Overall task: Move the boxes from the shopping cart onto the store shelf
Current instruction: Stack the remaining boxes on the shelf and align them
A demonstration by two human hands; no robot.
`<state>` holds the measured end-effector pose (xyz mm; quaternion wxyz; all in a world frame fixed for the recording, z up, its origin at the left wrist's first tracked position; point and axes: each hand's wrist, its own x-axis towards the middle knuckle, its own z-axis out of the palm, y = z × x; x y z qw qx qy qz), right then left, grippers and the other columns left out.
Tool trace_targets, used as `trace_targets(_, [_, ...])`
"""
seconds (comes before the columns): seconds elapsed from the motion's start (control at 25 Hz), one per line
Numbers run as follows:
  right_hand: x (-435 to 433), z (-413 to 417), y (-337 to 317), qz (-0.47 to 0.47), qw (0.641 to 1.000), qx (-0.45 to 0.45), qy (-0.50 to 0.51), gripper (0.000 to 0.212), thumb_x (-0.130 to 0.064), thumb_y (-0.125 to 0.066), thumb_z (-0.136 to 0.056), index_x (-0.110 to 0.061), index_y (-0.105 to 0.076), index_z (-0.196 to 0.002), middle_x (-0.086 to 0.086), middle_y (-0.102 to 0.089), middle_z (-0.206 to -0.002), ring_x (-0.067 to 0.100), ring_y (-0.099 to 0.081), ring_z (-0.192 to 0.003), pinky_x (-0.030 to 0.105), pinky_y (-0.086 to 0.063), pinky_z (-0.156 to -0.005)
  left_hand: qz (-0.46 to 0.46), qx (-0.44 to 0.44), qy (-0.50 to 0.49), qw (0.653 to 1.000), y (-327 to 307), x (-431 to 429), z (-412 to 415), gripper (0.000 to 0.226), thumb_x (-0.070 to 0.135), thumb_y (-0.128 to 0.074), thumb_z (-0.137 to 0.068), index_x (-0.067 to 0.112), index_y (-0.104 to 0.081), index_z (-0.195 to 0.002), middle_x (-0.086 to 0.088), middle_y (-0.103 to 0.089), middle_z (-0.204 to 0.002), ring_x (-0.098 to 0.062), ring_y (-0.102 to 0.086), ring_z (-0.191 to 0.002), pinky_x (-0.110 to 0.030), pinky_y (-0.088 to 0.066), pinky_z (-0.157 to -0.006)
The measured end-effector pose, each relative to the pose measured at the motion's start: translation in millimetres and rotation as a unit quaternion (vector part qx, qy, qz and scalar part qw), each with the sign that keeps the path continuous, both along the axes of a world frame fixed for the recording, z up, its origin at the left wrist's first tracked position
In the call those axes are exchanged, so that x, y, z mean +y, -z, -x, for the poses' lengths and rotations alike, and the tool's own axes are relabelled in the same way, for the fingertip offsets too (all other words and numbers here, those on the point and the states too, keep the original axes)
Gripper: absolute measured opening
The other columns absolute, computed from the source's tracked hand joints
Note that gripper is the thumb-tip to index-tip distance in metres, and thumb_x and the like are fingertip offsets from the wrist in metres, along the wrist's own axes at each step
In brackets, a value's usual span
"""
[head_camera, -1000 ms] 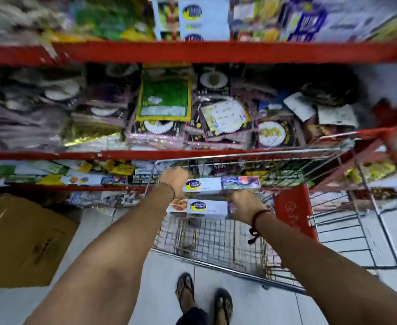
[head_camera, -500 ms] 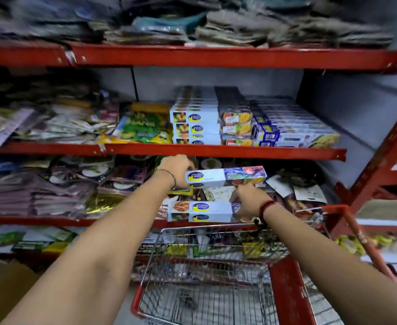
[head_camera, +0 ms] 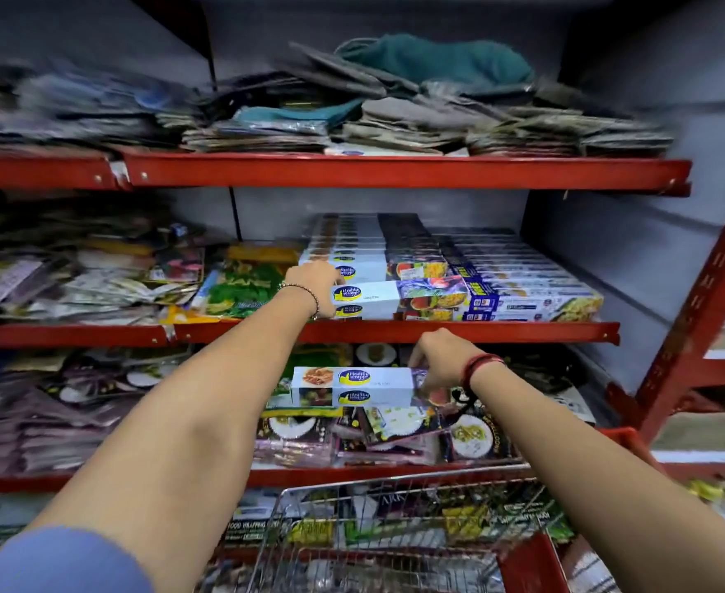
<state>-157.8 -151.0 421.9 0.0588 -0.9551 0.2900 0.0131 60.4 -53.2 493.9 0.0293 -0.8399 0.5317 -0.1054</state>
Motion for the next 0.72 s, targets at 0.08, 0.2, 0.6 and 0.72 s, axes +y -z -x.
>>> trace_targets(0.08, [-9.7,-6.6,-1.0,-0.002,1.000,0.002,0.002,0.039,-0.019,-0.086,-0.063,-0.017,-0.077,-0.100,0.000,-0.075,-0.100,0.020,-0.070,-0.087,0.037,-0.061,-0.072,0.003,-0.001,-0.004,1.000,1.9,-18.7,-9.6,0.064,0.023,-0.071,-0.081,0.032,-0.052,-0.141,-0.002,-0.060,-0.132,-0.026,-0.061,-0.119,-0.038,-0.055,-0.086])
trace_targets(0.2, [-24.7,-16.9,-0.4,-0.006,1.000,0.001,0.005,0.039,-0.018,-0.086,-0.064,-0.017,-0.077,-0.102,0.001,-0.075,-0.102,0.021,-0.069,-0.088,0.037,-0.061,-0.073,0.004,0.005,-0.003,1.000,13.5,-45.5,-27.5,0.062,0.016,-0.069,-0.085,0.026,-0.051,-0.143,-0.009,-0.054,-0.137,-0.030,-0.055,-0.124,-0.039,-0.054,-0.090])
trace_targets(0.6, [-54.9,-42.7,16.9,-0.029,0.999,-0.005,0.021,0.044,-0.022,-0.090,-0.065,-0.017,-0.075,-0.106,0.001,-0.074,-0.109,0.021,-0.069,-0.097,0.041,-0.062,-0.082,0.022,0.049,0.023,0.998,52.0,-85.6,-80.6,0.058,0.000,-0.065,-0.090,0.020,-0.053,-0.143,-0.015,-0.049,-0.142,-0.035,-0.058,-0.124,-0.039,-0.049,-0.100])
trace_targets(0.72, [-58.0,-45.3,19.1,-0.031,0.999,0.001,0.022,0.045,-0.022,-0.090,-0.064,-0.016,-0.075,-0.106,0.001,-0.074,-0.109,0.021,-0.069,-0.097,0.041,-0.062,-0.082,0.055,0.083,0.027,0.995,55.3,-87.7,-84.1,0.050,0.004,-0.069,-0.089,0.015,-0.059,-0.137,-0.012,-0.049,-0.137,-0.034,-0.058,-0.119,-0.036,-0.049,-0.098])
